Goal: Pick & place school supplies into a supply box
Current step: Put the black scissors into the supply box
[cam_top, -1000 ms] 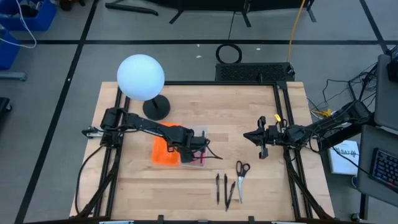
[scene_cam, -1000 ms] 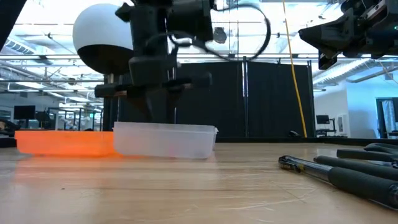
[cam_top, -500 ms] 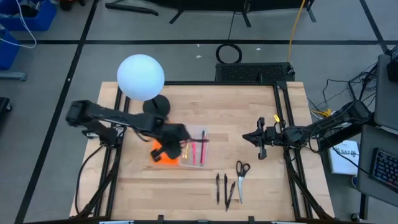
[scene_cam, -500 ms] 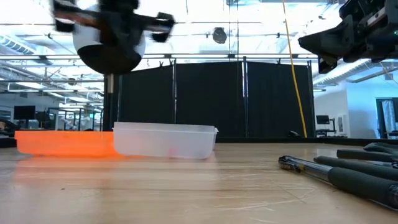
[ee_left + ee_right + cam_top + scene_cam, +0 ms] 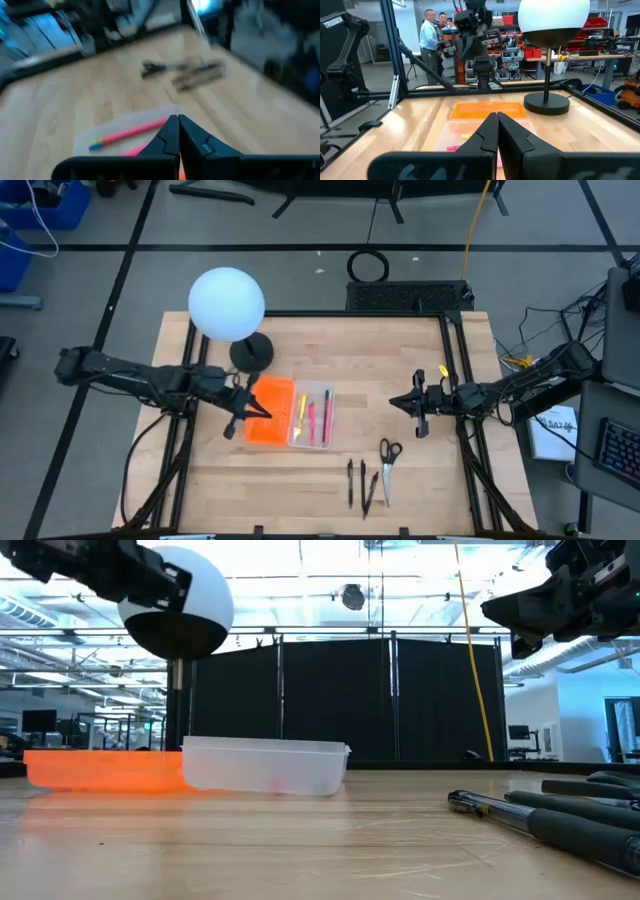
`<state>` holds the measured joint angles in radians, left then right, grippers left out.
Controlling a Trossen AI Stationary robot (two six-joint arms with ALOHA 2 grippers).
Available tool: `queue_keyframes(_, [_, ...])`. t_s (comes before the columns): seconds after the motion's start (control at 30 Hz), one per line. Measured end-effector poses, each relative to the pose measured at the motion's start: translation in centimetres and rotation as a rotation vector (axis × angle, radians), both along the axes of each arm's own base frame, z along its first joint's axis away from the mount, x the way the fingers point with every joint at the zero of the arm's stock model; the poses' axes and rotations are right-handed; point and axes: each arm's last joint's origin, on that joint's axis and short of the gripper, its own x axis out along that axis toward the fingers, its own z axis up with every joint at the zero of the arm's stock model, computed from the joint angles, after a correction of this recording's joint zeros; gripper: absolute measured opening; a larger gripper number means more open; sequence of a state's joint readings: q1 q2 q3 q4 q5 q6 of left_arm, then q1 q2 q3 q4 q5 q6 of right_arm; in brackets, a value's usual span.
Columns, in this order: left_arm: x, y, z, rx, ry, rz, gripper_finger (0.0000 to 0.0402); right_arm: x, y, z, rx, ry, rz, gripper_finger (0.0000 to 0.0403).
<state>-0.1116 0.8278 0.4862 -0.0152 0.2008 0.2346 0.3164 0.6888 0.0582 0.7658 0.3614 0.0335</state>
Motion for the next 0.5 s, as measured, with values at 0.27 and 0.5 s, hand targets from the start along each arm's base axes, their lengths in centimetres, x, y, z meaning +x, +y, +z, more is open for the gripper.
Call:
queue_keyframes(0.27, [-2.4,0.7,-1.4,0.048,-0.144,0.009,0.0005,0.0,0.0,0.2,-0.065,-0.022,-0.007,0.0])
queue_keyframes(0.5, [-4.9,1.1,-0.2,0.01,-0.231,0.029,0.0003,0.0,0.0,-0.1,0.005,0.007,0.001,0.0])
